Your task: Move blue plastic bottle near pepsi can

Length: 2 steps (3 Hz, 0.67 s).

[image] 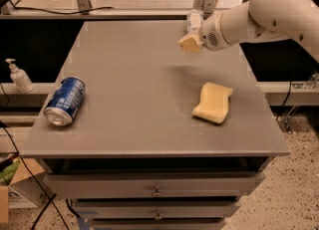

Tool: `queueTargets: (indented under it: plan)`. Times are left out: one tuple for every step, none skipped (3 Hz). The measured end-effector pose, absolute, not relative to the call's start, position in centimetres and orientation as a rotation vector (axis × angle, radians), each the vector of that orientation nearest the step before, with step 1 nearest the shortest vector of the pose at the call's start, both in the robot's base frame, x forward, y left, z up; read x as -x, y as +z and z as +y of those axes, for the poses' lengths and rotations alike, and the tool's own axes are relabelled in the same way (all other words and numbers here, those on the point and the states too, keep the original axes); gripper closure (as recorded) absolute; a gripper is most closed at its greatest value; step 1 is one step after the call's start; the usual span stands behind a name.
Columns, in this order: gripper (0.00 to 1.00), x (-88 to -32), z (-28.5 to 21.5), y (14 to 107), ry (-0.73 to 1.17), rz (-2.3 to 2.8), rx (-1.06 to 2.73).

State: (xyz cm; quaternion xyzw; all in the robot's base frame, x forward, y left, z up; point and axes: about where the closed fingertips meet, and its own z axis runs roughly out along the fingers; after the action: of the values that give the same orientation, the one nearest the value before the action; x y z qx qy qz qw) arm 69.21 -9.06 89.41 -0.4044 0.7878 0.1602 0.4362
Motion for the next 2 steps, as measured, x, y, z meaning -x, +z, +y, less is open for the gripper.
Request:
queueTargets:
  plan:
    - [1.0, -69.2, -9.1, 89.4, 0.398, 1.96, 1.006]
    - [1.0, -66.9, -6.7, 88.8, 0.365, 1.945, 1.163]
